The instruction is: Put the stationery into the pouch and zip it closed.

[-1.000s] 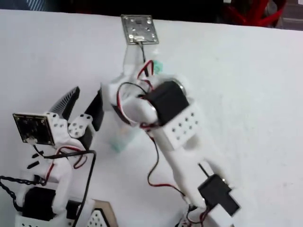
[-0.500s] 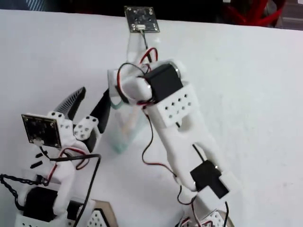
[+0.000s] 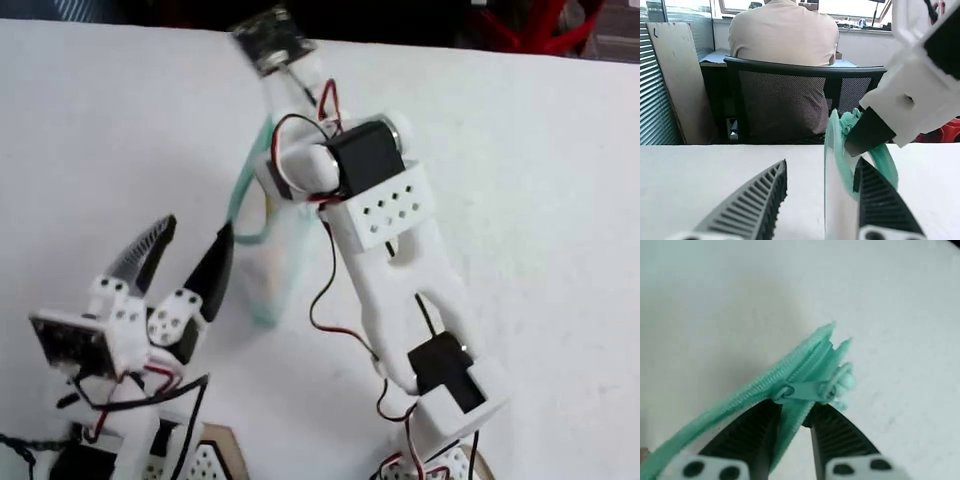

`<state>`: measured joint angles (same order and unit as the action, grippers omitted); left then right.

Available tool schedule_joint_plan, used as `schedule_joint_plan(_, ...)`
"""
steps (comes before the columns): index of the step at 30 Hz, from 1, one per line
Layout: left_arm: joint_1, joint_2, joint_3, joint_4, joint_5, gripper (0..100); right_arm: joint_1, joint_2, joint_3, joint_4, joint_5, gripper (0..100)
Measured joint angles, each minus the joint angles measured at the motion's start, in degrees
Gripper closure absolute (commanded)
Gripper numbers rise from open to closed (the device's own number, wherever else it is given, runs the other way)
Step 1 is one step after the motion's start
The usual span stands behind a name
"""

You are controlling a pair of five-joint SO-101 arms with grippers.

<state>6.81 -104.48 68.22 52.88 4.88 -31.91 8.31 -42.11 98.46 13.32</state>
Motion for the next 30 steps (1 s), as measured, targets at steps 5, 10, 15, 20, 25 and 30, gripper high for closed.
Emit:
schedule_joint_plan(5, -0.5, 2.7, 0.1, -0.4, 0.0, 74, 0.0, 0.3, -2.4, 0.0, 18.7, 98.1)
schedule_joint_plan(10, -0.5, 5.3, -0.2, -0.9, 0.0, 74, 0.0, 1.5, -6.7, -0.2, 28.7, 98.1)
schedule_joint_plan(15, -2.6, 5.5, -5.3, 4.2, 0.1, 73, -0.1, 1.5, -8.8, -3.4, 32.4, 98.1)
schedule_joint_plan(20, -4.2, 4.3, -9.8, 13.3, -1.1, 73, 2.2, 1.2, -10.8, -5.0, 33.3, 98.1)
schedule_joint_plan(25, -4.4, 2.5, -10.0, 13.9, -1.5, 73, 3.5, 1.3, -11.0, -6.1, 33.3, 98.1)
schedule_joint_plan(30, -4.7, 2.5, -7.3, 10.5, -1.5, 73, 4.0, 2.8, -11.1, -4.3, 35.5, 98.1)
